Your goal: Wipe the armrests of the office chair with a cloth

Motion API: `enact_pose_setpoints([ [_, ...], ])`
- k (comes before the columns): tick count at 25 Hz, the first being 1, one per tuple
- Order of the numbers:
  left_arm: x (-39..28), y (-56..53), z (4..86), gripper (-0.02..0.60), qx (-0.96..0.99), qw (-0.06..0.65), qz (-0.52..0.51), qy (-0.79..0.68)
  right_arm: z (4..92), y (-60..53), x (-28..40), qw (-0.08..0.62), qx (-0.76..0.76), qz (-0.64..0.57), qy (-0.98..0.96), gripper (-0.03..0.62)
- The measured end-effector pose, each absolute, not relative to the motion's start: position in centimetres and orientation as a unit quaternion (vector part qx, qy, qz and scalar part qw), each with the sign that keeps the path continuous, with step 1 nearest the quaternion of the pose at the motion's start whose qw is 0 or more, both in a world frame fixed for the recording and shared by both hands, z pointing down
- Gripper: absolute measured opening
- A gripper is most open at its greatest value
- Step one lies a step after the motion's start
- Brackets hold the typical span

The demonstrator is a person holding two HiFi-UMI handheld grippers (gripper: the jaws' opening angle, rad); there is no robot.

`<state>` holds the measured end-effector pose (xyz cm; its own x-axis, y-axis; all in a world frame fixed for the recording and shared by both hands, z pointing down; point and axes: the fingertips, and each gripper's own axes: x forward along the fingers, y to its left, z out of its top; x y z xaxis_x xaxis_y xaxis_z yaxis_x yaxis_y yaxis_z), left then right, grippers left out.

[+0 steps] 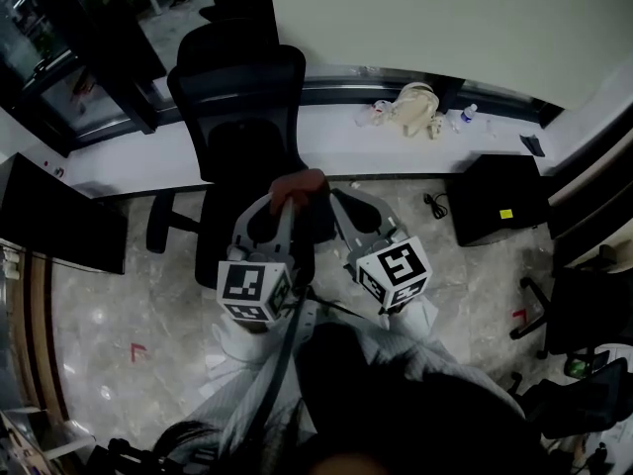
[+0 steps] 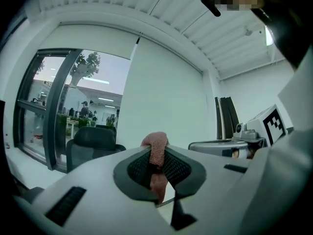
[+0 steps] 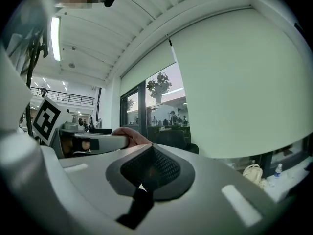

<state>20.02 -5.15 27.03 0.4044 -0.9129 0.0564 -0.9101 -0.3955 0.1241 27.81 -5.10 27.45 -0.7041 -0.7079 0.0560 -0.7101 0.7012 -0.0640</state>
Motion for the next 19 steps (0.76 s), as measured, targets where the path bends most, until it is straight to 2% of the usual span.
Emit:
enact_pose_setpoints([
  [19,20.05,-5.82,26.69,0.025,0.834,0.054,-0.006,-0.549,27.2,-5.48,27.79,0.01,0.385,0.035,-0.922,0.0],
])
